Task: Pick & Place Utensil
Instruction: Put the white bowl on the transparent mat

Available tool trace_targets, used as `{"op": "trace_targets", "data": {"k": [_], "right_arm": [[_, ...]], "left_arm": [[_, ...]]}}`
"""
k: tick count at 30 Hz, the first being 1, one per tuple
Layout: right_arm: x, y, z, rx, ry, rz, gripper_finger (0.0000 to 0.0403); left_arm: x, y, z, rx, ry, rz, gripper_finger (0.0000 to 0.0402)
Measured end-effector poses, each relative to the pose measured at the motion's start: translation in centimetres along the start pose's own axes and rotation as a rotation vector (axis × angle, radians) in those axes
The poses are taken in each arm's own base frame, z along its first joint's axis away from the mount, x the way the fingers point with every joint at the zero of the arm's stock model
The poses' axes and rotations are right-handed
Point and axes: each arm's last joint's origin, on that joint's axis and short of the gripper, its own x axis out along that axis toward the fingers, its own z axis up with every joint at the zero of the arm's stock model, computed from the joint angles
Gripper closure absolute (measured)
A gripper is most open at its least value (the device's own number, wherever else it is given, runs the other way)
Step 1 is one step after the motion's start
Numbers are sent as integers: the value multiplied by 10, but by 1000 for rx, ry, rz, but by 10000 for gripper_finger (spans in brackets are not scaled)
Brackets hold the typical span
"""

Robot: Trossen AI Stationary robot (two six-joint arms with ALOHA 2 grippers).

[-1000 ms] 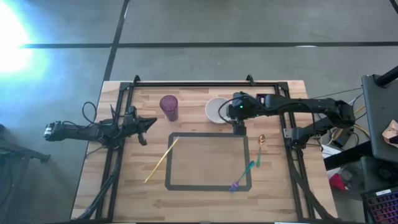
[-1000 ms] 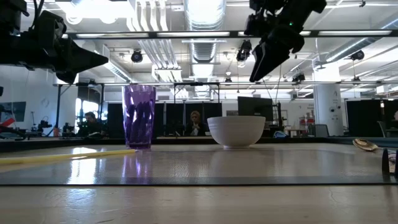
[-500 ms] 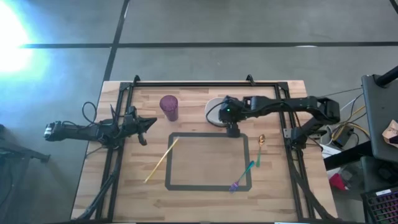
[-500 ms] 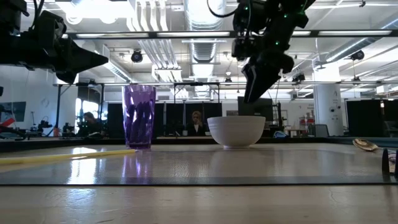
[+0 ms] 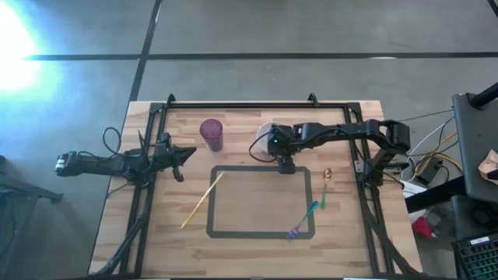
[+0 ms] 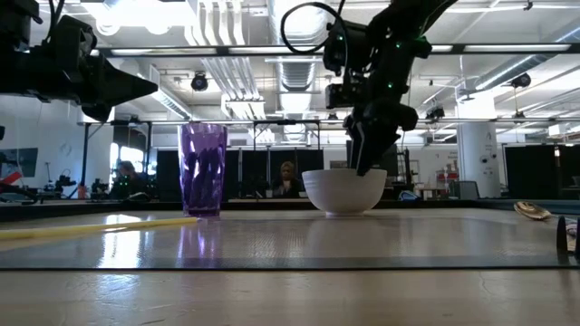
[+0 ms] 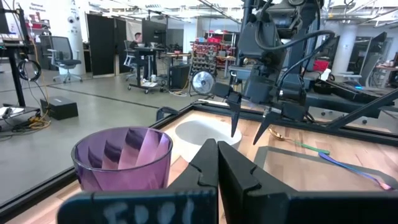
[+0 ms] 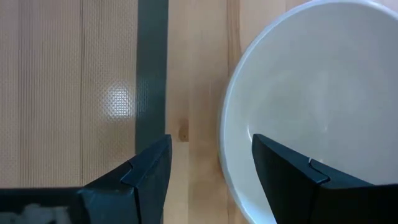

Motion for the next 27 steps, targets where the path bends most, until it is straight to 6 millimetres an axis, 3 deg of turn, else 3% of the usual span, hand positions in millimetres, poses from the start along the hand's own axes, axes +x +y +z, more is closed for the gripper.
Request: {"op": "trace_targets", "data": {"k": [15, 20, 27], "right_arm": [[6, -1, -1, 31, 5, -5, 197], [7, -1, -3, 31, 11, -4, 247], [7, -1, -3, 28, 11, -4, 348]], "left_arm": [[0, 0, 0, 0, 0, 0, 401], [0, 0, 0, 0, 0, 0, 401], [0, 0, 0, 0, 0, 0, 401]]}}
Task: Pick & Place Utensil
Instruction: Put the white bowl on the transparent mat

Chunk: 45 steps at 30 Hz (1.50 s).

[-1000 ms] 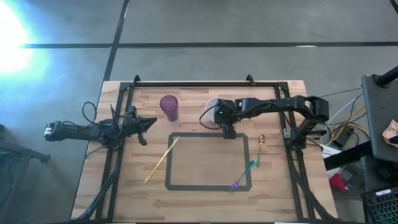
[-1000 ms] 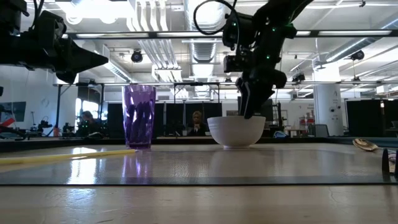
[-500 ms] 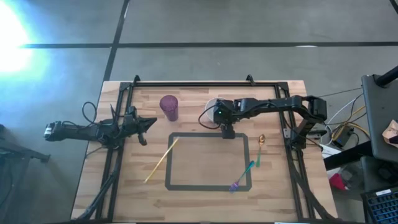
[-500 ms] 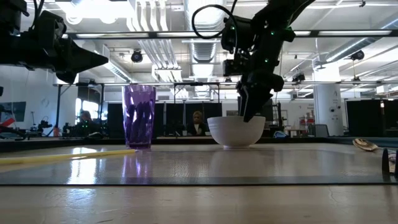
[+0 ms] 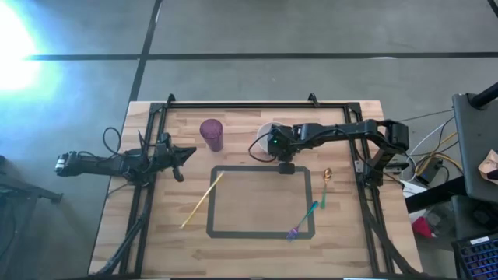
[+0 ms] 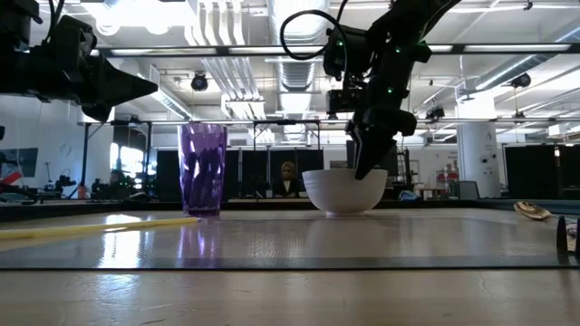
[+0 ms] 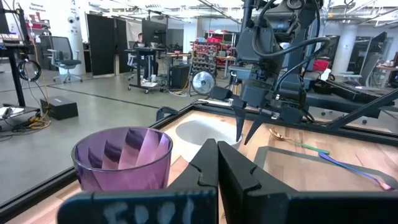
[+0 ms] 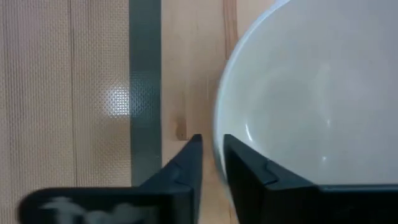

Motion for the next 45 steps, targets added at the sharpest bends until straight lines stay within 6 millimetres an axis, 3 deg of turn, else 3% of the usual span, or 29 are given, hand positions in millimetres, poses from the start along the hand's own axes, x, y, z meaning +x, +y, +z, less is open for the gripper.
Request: {"op": "trace_targets", "data": {"k": [4, 16, 27, 38, 45], "right_arm": [[0, 0, 0, -8, 1, 0, 388], [-13, 10, 1, -55, -29, 8, 391], [-55, 65, 5, -218, -149, 61, 392], [-77, 126, 10, -504, -232, 96, 392], [-93, 150, 14, -574, -296, 123, 392]], "left_arm": [[0, 0, 0, 0, 0, 0, 401], [0, 0, 0, 0, 0, 0, 401], [0, 0, 0, 0, 0, 0, 401], [0, 0, 0, 0, -1, 0, 401], [0, 0, 0, 0, -1, 0, 401]]}}
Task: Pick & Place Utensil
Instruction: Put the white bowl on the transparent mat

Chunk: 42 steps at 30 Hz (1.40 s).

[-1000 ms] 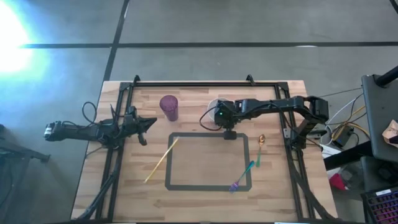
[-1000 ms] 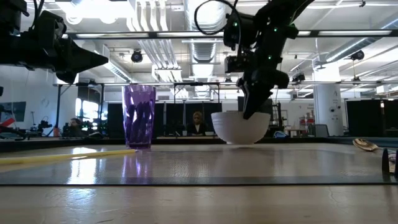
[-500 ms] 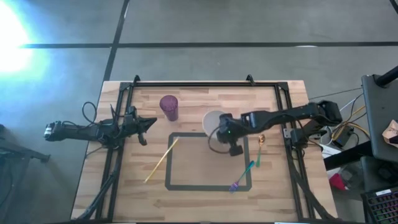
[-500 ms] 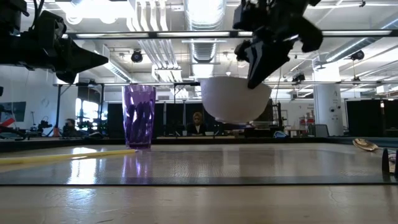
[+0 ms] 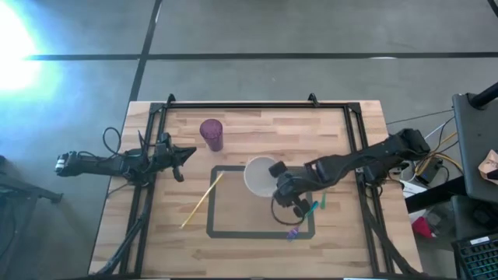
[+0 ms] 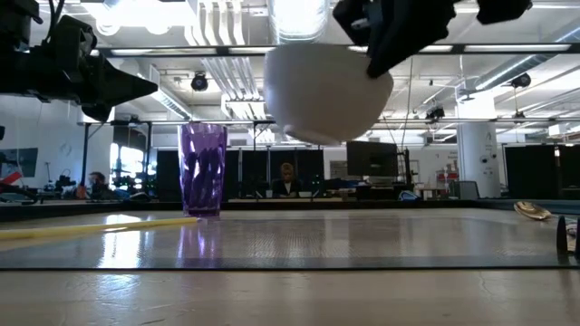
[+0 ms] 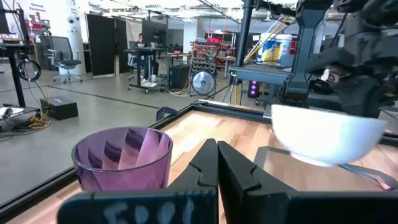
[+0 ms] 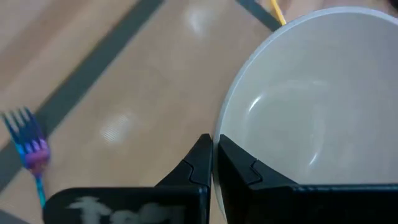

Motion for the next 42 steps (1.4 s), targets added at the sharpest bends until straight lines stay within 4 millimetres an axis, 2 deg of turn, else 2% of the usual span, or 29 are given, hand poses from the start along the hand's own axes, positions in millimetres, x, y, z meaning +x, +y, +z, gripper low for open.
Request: {"op": "trace_targets", "data": {"k": [8, 16, 27, 35, 42], "right_arm": [[-2, 22, 19, -53, -40, 34, 392], [11, 34, 37, -58, 3, 74, 392], [31, 45, 37, 9, 78, 108, 392], [52, 51, 33, -1, 138, 130, 392], [60, 52, 29, -29, 179, 140, 392]], "left_arm": [[0, 0, 0, -20, 0, 0, 401], [0, 0, -3, -11, 25, 1, 401], [0, 0, -10, -18, 94, 6, 401], [0, 0, -11, -47, 103, 8, 401], [0, 0, -11, -47, 102, 8, 401]]}}
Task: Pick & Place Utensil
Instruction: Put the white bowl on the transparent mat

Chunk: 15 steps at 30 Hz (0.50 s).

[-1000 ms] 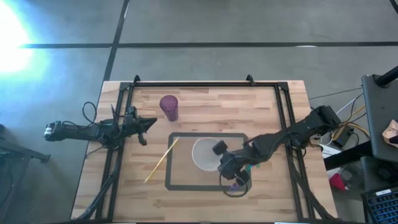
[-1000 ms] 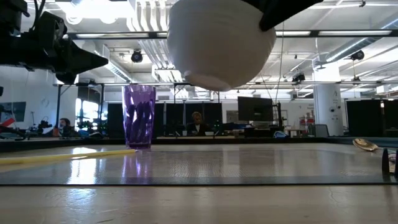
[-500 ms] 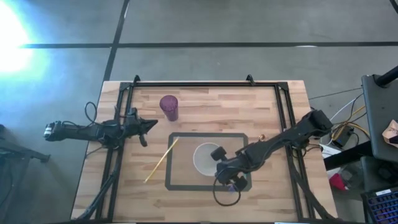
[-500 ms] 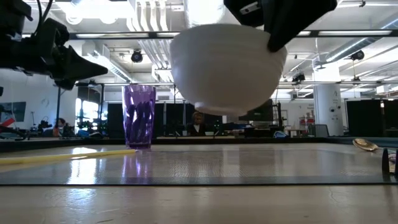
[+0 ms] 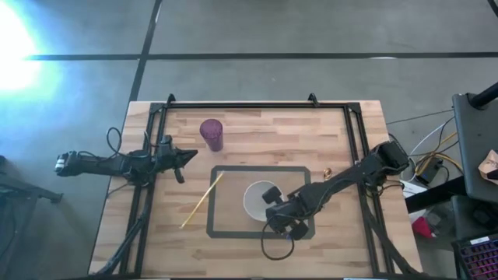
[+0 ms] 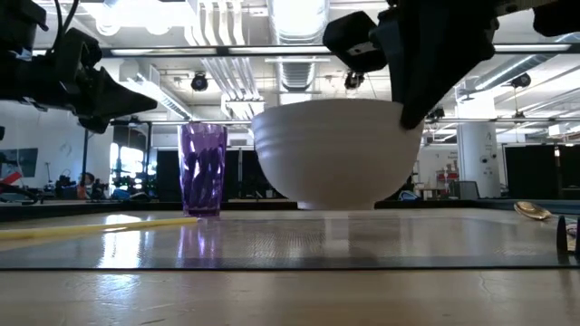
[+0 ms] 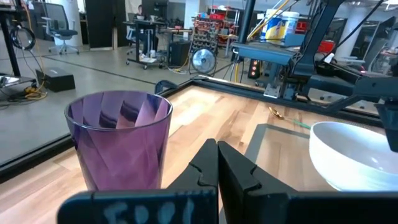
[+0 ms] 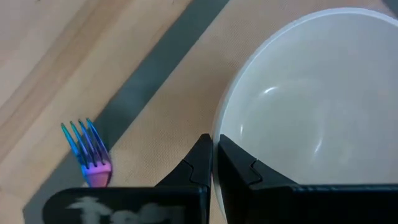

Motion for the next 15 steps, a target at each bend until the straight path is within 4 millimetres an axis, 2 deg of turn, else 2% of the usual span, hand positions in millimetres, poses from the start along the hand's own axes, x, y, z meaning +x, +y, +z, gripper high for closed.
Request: {"op": "trace_targets", "data": {"k": [7, 15], "right_arm": [[9, -3, 6, -20, -14, 0, 392], [14, -6, 4, -5, 8, 1, 392]], "left_arm": [[0, 0, 0, -2, 3, 1, 401], [0, 0, 0, -11, 5, 1, 401]]}}
